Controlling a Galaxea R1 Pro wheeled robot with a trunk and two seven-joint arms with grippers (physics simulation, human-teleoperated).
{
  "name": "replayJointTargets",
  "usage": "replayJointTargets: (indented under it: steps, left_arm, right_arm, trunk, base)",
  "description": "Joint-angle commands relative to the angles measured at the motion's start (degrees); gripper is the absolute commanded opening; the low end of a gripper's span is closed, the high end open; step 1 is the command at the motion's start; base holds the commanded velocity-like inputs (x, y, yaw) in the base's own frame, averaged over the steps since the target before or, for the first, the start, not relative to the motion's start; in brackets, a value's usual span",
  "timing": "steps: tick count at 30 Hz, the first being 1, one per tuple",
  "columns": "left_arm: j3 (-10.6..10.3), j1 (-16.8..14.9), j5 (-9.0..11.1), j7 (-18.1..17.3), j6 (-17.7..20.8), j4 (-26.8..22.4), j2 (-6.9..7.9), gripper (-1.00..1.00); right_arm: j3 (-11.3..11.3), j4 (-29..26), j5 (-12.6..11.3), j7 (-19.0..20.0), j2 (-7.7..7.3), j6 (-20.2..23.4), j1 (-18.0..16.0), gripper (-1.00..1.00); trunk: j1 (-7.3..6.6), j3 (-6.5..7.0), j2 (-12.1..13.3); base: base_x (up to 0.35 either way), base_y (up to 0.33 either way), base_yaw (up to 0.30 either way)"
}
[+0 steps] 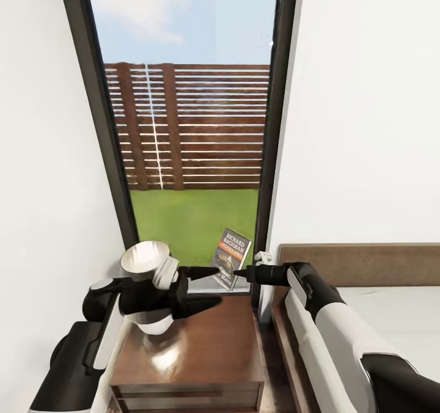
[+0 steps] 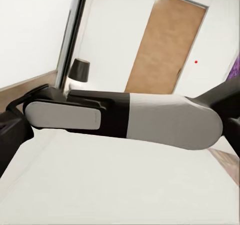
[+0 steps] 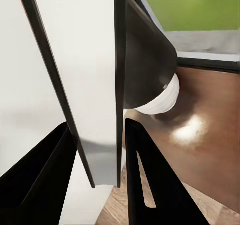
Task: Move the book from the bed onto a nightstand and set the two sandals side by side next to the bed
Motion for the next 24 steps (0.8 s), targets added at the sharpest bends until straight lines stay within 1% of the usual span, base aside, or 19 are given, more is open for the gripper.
replayJointTargets:
  steps: [1,4,10,13,18,24]
  left_arm:
    - [-0.3,0.0,0.1,-0.1,0.6,0.0,0.0,1.0]
    - [-0.7,0.0,-0.3,0.0,0.6,0.0,0.0,1.0]
    - [-1.3,0.0,-3.6,-0.1,0.6,0.0,-0.05,1.0]
    - [-1.3,0.0,-4.5,-0.1,0.6,0.0,-0.06,1.0]
    - [-1.4,0.0,-5.2,-0.1,0.6,0.0,-0.07,1.0]
    - [-1.5,0.0,-5.4,-0.1,0.6,0.0,-0.12,1.0]
  right_arm:
    - [-0.2,0.0,-0.3,0.0,0.03,0.5,0.0,-1.0]
    - [-0.2,0.0,-0.2,0.0,0.03,0.5,0.0,-1.0]
    - [-0.1,0.1,-0.1,-0.1,0.03,0.5,0.0,-1.0]
    - [-0.1,0.2,-0.1,-0.1,0.03,0.5,0.0,-1.0]
    - [-0.1,0.3,-0.1,-0.5,0.03,0.5,0.0,-1.0]
    - [0.0,0.3,-0.3,-0.8,0.12,0.8,0.0,-1.0]
  trunk:
    - [0.02,-0.03,-0.1]
    - [0.02,-0.03,-0.1]
    - [0.02,-0.03,-0.1]
    - [0.02,-0.03,-0.1]
    - [0.02,-0.03,-0.1]
    - [0.02,-0.03,-0.1]
  base:
    - [0.024,0.0,0.0]
    - [0.062,0.0,0.0]
    - [0.151,0.0,0.0]
    - [0.2,0.0,0.0]
    - [0.174,0.0,0.0]
    - [0.133,0.0,0.0]
